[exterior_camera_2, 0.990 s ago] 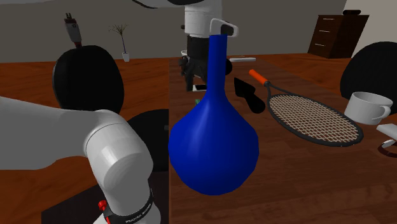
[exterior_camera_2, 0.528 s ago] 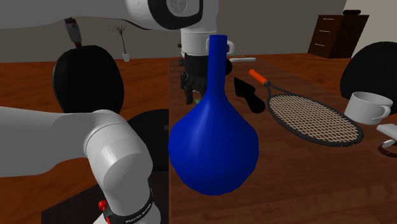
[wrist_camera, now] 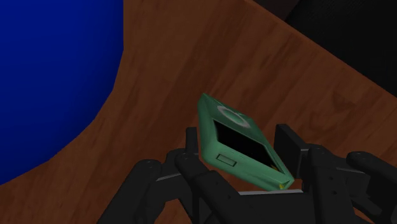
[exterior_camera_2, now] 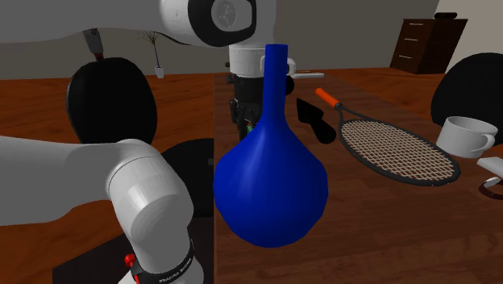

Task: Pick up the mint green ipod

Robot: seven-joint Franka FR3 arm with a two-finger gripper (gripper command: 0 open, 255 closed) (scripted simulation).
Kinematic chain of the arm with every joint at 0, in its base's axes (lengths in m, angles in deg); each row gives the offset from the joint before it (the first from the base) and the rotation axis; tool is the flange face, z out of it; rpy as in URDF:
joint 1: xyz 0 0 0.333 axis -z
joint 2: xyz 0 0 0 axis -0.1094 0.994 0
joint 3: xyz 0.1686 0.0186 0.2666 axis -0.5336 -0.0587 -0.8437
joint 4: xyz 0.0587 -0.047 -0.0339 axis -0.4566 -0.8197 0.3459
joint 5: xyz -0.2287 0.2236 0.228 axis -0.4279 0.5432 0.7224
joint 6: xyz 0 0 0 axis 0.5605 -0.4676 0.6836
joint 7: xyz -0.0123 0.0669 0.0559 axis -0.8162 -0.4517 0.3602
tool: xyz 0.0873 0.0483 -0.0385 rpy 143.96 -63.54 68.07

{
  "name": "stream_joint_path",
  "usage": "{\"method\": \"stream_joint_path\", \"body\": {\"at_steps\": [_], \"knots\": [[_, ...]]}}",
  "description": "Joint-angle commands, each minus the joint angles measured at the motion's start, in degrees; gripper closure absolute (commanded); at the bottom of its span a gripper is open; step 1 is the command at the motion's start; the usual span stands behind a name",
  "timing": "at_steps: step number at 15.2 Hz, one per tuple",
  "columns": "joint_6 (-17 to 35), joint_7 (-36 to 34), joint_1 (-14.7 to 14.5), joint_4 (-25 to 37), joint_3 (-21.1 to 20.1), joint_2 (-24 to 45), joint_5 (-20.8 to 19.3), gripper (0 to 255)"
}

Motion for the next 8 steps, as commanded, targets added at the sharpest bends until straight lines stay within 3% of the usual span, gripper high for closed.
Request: {"method": "stream_joint_path", "body": {"at_steps": [1,8], "knots": [[0.0,0.0,0.0,-0.1,0.0,0.0,0.0,255],[-2.0,0.0,0.0,2.5,0.0,0.6,0.0,255]]}}
